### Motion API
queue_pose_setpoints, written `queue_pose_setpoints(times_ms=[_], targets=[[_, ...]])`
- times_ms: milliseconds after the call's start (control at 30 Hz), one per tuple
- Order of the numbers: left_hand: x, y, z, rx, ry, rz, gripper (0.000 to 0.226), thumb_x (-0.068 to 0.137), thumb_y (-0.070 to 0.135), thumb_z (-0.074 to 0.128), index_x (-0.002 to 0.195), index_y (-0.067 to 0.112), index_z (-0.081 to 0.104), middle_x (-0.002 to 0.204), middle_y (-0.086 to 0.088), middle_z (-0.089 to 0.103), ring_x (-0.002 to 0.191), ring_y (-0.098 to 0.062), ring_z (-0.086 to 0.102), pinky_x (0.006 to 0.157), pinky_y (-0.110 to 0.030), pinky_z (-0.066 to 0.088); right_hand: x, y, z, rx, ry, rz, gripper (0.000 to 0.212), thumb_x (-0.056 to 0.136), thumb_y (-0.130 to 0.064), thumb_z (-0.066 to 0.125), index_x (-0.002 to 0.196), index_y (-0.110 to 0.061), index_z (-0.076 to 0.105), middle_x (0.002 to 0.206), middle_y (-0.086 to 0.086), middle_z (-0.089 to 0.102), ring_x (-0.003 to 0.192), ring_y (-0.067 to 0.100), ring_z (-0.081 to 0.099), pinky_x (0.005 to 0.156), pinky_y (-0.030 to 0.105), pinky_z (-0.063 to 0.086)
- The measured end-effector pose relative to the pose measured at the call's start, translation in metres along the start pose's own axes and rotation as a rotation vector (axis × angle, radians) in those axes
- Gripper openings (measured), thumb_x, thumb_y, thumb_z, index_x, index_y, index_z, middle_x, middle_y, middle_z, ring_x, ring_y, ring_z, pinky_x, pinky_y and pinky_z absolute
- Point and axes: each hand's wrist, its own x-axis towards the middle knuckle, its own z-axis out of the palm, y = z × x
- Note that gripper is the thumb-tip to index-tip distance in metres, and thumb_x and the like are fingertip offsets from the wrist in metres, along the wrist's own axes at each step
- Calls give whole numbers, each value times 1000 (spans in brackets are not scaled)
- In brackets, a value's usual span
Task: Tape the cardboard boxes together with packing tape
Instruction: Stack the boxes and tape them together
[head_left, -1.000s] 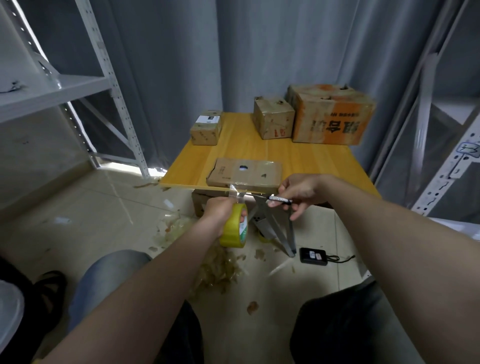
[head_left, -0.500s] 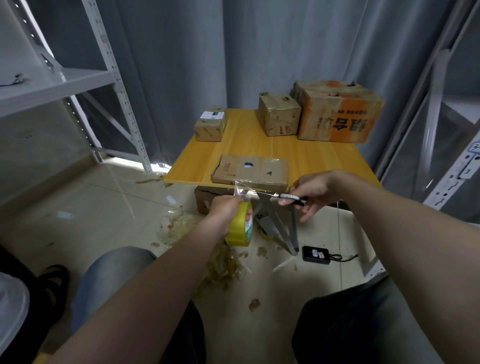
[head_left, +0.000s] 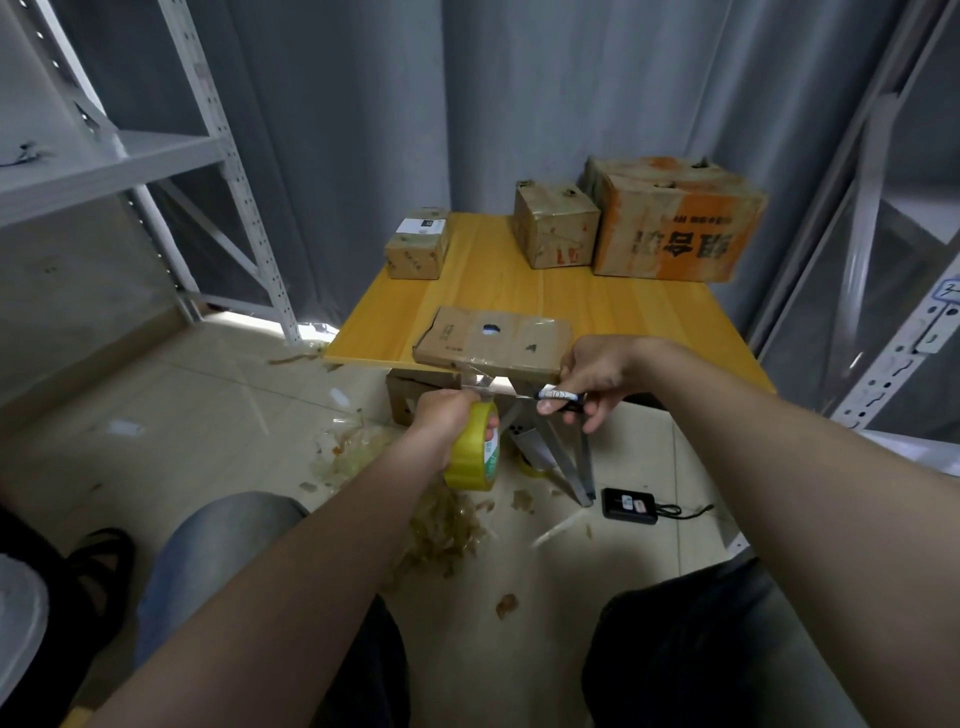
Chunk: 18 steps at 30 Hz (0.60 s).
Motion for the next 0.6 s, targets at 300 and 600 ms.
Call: queue_pose_setpoints(times_ms=[300, 600], targets=[[3, -1, -5, 21, -9, -5, 18, 101, 18, 62, 101, 2, 69, 74, -20, 74, 52, -27, 63, 61, -36, 56, 1, -22, 6, -78, 48, -109, 33, 72, -22, 95, 61, -11, 66, 75, 21, 71, 47, 16, 57, 60, 35, 63], [4, 1, -7, 19, -18, -18, 19, 100, 17, 61, 101, -1, 69, 74, -21, 73, 51, -28, 62, 61, -35, 57, 9, -32, 8, -134, 77, -78, 35, 72, -14, 95, 68, -7, 61, 69, 21, 63, 44, 18, 55, 58, 34, 62]])
